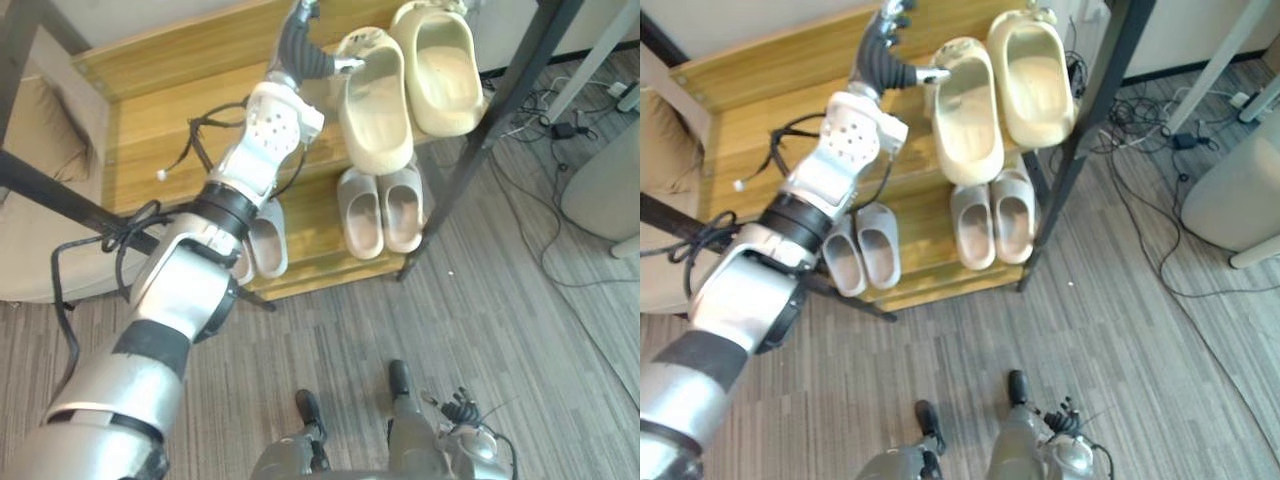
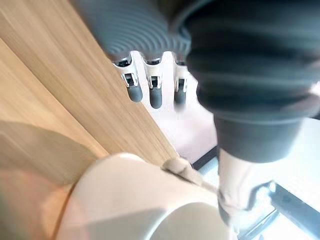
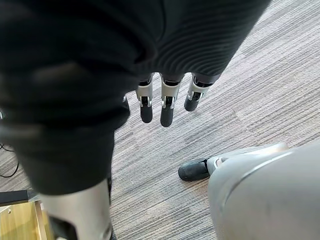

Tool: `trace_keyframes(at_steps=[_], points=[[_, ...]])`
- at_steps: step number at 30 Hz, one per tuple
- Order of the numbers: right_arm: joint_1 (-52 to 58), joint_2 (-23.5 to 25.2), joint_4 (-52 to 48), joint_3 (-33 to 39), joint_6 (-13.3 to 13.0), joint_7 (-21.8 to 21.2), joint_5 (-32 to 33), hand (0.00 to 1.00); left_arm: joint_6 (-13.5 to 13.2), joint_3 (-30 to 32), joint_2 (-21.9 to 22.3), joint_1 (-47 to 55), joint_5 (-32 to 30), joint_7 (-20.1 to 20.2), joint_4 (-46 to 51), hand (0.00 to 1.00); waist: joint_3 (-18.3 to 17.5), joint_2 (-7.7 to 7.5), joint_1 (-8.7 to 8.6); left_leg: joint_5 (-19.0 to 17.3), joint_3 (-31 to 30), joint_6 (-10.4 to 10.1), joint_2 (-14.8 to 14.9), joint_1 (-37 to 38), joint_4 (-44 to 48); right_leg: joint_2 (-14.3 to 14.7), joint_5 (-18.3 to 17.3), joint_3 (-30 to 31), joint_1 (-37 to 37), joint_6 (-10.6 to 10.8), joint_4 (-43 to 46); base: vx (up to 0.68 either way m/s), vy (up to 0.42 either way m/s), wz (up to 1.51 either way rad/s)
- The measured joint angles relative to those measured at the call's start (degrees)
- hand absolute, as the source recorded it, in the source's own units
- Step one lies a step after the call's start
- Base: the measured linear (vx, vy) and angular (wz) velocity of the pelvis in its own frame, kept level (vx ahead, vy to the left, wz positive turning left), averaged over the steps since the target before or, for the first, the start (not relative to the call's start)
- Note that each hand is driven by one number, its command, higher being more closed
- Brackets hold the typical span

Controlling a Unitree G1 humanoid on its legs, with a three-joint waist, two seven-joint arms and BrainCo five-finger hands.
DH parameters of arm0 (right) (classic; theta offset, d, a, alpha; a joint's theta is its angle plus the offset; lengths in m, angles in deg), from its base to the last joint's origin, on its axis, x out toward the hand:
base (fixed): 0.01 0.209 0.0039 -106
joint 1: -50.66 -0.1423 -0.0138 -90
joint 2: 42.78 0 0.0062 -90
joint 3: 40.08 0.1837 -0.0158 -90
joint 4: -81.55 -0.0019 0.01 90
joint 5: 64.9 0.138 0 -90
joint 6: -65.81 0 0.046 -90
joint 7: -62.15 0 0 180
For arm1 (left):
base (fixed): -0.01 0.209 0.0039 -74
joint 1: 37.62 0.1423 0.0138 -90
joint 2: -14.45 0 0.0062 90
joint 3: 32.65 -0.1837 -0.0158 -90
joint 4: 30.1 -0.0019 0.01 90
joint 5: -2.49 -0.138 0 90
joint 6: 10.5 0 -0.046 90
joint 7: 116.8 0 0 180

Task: Organize the slippers on the shoe rack

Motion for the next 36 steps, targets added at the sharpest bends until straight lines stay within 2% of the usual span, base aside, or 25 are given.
trace_keyframes(at_steps=[8, 12, 19, 28, 36], points=[[0.04, -0.01, 0.80, -0.30, -0.04, -0.02, 0.00, 0.00, -0.09, 2.25, -0.14, 0.39, 1.84, -1.47, 1.84, 0.00, -0.04, 0.00, 0.61, 0.24, -1.62, 0.30, -0.32, 0.13, 0.00, -0.50, -0.03, -1.65, 1.22, 0.03, -0.33, 0.00, -0.006, 0.11], [-0.19, -0.05, 1.98, -0.55, -0.14, -0.01, -0.01, 0.00, -2.36, 4.23, -0.60, 5.16, 4.11, -3.74, 11.67, 0.00, -0.10, -0.03, 0.97, 0.34, -2.13, 0.45, -0.56, 0.09, 0.00, -0.79, -0.07, -2.16, 1.50, 0.09, -0.37, 0.00, 0.001, 0.09], [-0.81, -0.34, 4.14, -0.71, -0.45, 0.19, -0.07, 0.00, -4.16, 4.23, 0.34, 22.17, 6.70, -6.64, 28.70, 0.00, -0.22, -0.10, 1.21, 0.77, -5.37, 0.50, -0.62, 0.10, -0.06, -0.86, -0.12, -4.84, 3.65, 0.11, -1.40, 0.01, -0.007, 0.19], [-2.02, -1.11, 7.00, -1.96, -0.49, 0.41, -0.12, 0.00, -4.67, 3.61, 5.02, 32.29, 7.95, -6.48, 34.90, 0.00, -0.74, -0.58, 1.24, 0.94, -7.16, 0.55, -0.79, -0.16, -0.09, -0.96, -0.31, -6.02, 4.54, 0.24, -1.72, 0.01, 0.005, 0.10], [-2.89, -2.20, 8.96, -2.80, -0.38, 0.43, -0.16, 0.00, -4.93, -1.91, 8.40, 35.62, 9.65, -3.91, 36.42, 0.00, -1.31, -0.90, 1.19, 1.49, -8.34, 0.44, -0.74, -0.85, -0.42, -0.88, -0.49, -7.28, 4.45, 0.25, -1.71, 0.01, 0.001, 0.07]])
